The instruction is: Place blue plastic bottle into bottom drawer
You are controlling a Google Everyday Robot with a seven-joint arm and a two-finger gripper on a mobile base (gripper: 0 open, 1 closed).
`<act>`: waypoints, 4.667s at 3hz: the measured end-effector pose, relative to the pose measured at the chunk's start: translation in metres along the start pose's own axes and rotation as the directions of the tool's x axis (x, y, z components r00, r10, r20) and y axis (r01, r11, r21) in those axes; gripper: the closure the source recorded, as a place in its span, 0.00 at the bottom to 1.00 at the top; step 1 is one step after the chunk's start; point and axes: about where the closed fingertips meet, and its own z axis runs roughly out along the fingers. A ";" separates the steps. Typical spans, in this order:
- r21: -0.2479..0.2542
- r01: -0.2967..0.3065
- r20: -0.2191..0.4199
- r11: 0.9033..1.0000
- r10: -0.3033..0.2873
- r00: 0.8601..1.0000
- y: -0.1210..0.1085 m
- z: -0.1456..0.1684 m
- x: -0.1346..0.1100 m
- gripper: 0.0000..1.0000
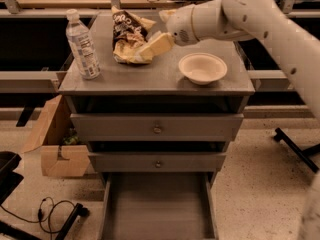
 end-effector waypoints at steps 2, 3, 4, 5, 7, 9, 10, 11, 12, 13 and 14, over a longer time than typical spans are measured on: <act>-0.052 -0.047 0.223 0.998 0.057 0.973 -0.008 0.118 -0.016 0.00; -0.084 -0.005 0.290 0.996 0.029 0.957 0.010 0.149 -0.050 0.00; -0.108 0.006 0.284 0.994 0.025 0.958 0.022 0.158 -0.066 0.00; -0.173 -0.017 0.287 0.985 0.067 0.955 0.037 0.175 -0.072 0.00; -0.243 -0.050 0.287 0.969 0.121 0.950 0.050 0.200 -0.068 0.42; -0.243 -0.050 0.288 0.969 0.121 0.950 0.050 0.200 -0.068 0.88; -0.244 -0.048 0.300 0.969 0.123 0.946 0.053 0.202 -0.070 1.00; -0.200 -0.007 0.351 0.980 0.079 0.933 0.066 0.173 -0.091 1.00; -0.132 0.021 0.404 0.991 0.034 0.914 0.098 0.122 -0.119 1.00; -0.071 -0.002 0.429 0.997 0.032 0.903 0.139 0.076 -0.143 1.00; -0.033 -0.047 0.385 0.998 0.056 0.921 0.178 0.048 -0.116 1.00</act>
Offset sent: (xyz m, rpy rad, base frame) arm 0.0795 0.1536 -0.0351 0.3573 -0.0465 0.1189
